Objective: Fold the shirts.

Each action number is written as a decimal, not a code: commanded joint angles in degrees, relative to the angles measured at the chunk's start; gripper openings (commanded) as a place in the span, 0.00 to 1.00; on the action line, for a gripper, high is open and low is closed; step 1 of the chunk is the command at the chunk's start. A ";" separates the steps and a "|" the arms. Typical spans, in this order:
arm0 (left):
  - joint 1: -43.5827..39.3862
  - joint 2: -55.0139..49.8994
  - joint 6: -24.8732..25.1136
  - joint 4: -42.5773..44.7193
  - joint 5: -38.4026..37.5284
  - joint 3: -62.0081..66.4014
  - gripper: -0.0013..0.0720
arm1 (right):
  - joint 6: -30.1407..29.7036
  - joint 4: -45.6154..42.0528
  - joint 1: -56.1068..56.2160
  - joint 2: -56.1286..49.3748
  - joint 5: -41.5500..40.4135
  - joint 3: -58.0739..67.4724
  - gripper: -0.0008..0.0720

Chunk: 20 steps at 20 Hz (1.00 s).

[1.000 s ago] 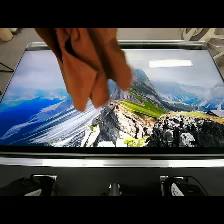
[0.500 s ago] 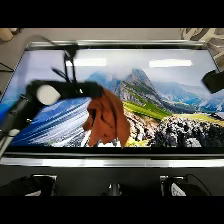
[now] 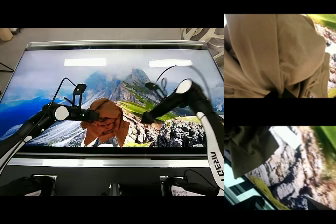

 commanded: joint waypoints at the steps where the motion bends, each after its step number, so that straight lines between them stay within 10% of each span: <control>1: 0.42 1.20 2.91 -0.07 -0.33 -0.55 0.05 | -1.07 9.53 5.81 -4.76 -5.84 -7.19 0.99; 12: 0.42 2.19 3.28 -0.09 -0.31 -0.55 0.05 | 4.33 14.73 17.94 -10.97 -17.88 -8.46 0.96; 13: 0.42 2.49 3.28 -0.09 -0.31 -0.55 0.05 | 4.90 14.88 17.97 -10.97 -18.40 -8.46 0.89; 15: 0.44 3.08 3.37 -0.04 -0.28 -0.52 0.05 | 4.37 14.40 17.77 -10.54 -18.18 -8.39 0.02; 20: 4.46 6.71 11.67 -0.02 -10.03 10.75 0.05 | 0.33 -3.67 17.79 4.46 -14.10 3.45 0.04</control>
